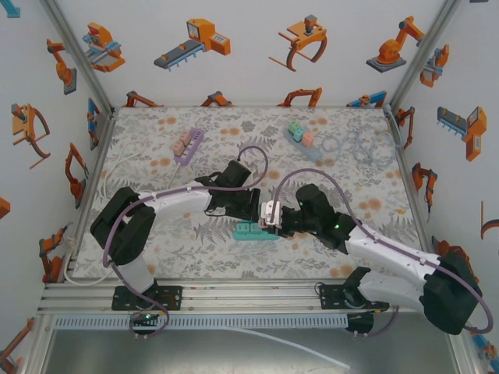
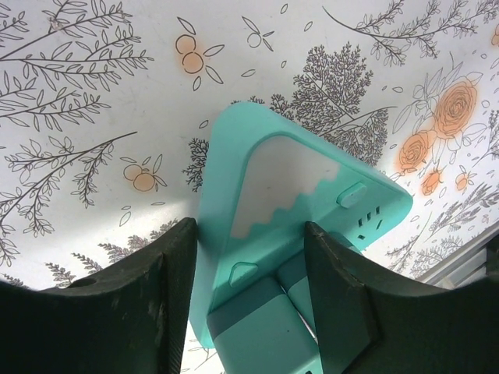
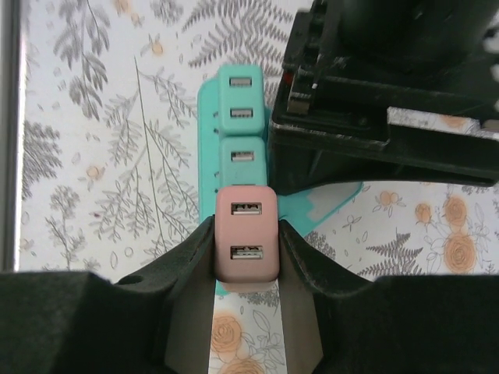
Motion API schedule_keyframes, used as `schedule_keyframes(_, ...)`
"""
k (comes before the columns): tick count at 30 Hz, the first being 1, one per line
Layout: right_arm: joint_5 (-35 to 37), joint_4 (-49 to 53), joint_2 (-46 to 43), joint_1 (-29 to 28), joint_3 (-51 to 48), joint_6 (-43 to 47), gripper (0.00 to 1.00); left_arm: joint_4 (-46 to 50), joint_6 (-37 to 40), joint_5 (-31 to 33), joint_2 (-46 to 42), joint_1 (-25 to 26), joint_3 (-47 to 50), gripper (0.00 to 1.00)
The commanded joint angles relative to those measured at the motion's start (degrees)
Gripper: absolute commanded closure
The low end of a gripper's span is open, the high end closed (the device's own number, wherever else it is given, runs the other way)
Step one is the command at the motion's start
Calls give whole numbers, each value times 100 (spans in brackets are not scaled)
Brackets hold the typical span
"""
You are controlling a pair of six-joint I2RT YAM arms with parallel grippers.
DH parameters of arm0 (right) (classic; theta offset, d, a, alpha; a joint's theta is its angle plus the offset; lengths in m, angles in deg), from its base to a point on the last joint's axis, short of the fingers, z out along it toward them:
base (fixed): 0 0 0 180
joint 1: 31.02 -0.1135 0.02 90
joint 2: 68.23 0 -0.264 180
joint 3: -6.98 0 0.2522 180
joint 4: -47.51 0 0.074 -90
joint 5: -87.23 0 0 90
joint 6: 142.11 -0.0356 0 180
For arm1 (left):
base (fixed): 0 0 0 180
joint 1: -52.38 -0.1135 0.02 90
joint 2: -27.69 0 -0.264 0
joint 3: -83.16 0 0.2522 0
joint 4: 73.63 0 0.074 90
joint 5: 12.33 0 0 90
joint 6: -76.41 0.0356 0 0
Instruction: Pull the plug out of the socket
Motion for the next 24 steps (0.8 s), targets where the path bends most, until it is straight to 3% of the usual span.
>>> schedule_keyframes(1,313,-626,-438,-54,30,-1618,100,735,106,834,487,-67,390,54)
schedule_keyframes(12,2271,740,-1203,-54,496,-5829,100,742,134,184,-116,-236,-286,45)
schedule_keyframes(17,3107,1489,-1542,-54,513,-7029,100,411,295,-208,-831,-245,-152,38)
schedule_keyframes(24,3723,1916,-2023,-54,75,-8255,100,-230,673,-685,-2263,-99,606,36)
